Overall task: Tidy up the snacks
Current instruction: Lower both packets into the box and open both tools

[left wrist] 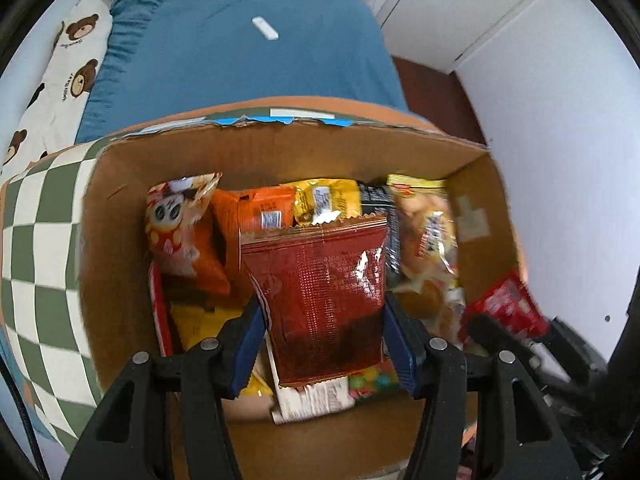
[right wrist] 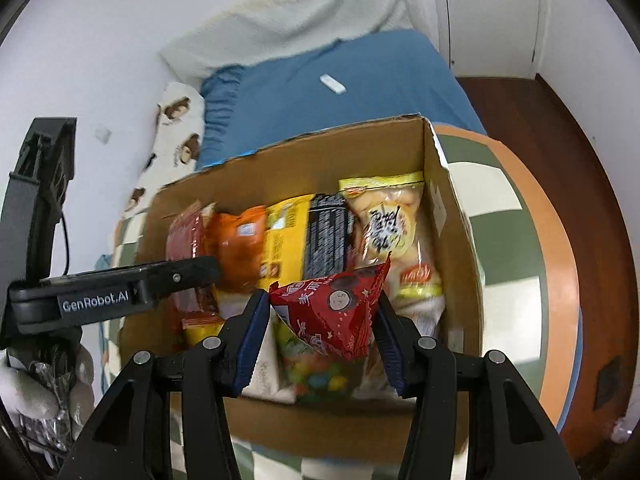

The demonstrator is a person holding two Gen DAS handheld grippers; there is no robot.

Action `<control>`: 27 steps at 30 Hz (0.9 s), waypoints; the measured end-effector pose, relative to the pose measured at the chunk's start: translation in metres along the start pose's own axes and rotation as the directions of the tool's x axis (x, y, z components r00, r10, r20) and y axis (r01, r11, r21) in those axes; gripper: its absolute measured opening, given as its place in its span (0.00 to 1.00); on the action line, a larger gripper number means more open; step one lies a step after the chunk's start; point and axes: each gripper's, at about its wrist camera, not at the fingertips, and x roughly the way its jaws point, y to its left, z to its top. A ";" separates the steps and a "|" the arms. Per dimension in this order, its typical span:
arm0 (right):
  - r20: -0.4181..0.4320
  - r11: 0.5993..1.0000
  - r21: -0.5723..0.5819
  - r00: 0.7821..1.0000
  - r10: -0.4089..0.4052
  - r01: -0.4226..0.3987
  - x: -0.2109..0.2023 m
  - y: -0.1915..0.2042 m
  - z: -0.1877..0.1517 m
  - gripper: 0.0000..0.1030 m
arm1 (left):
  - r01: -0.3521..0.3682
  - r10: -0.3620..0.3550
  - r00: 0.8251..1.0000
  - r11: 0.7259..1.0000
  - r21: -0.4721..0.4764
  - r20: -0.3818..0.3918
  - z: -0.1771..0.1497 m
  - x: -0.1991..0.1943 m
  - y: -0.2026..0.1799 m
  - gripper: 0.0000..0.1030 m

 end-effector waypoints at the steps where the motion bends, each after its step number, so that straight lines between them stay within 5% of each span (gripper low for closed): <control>1: -0.010 1.000 0.009 1.000 -0.006 0.006 0.007 -0.003 0.008 0.52 | -0.009 0.008 1.000 1.000 -0.005 -0.010 0.004 0.006 0.002 0.52; 8: -0.071 1.000 -0.001 0.997 -0.006 0.006 0.045 -0.004 0.047 0.54 | -0.013 0.008 0.996 0.998 -0.054 -0.086 0.020 0.037 0.014 0.53; 10: -0.107 1.000 -0.002 0.994 -0.012 0.012 0.056 -0.004 0.052 0.66 | -0.016 0.010 0.995 0.998 -0.068 -0.096 0.021 0.040 0.017 0.55; 12: -0.133 1.000 0.005 0.991 -0.020 0.021 0.064 -0.007 0.054 0.88 | -0.017 0.009 0.995 0.996 -0.082 -0.098 0.021 0.040 0.021 0.67; 14: -0.142 0.998 0.000 0.988 -0.059 0.059 0.067 -0.010 0.054 0.92 | -0.026 0.018 0.995 0.997 -0.077 -0.096 0.021 0.038 0.022 0.91; 27: -0.148 0.982 -0.052 0.971 -0.190 0.184 0.059 -0.016 0.036 0.96 | -0.122 0.122 0.993 0.991 -0.049 -0.001 -0.002 0.008 0.018 0.92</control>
